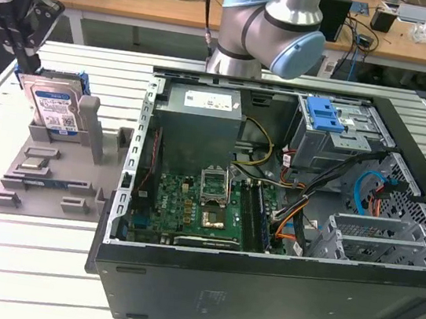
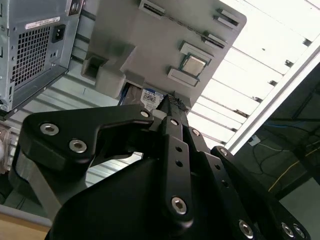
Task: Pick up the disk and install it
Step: 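Reach for the disk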
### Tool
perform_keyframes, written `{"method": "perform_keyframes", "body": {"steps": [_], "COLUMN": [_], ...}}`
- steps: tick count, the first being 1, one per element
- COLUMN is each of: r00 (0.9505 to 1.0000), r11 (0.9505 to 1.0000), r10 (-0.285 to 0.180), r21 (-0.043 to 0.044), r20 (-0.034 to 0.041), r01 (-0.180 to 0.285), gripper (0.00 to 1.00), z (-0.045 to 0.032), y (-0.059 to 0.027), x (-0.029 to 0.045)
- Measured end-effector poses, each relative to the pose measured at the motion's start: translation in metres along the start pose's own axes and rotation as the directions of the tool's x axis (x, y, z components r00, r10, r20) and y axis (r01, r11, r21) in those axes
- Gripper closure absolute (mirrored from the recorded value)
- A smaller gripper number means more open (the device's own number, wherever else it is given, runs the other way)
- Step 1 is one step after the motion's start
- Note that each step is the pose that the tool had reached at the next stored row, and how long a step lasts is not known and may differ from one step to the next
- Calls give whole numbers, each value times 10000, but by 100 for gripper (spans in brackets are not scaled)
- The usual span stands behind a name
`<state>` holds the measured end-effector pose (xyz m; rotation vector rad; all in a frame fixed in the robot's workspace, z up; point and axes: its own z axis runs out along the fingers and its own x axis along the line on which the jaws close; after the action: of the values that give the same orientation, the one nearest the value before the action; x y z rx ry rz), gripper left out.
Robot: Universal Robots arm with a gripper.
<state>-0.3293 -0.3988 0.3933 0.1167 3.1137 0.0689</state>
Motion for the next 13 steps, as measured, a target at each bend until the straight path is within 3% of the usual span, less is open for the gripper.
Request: {"method": "perform_keyframes", "body": {"steps": [13], "r00": [10000], "r11": [10000], "r10": [0], "r21": [0], "r20": [0], "r01": [0], "gripper": [89], "z": [-7], "y": [-21], "x": [286]}}
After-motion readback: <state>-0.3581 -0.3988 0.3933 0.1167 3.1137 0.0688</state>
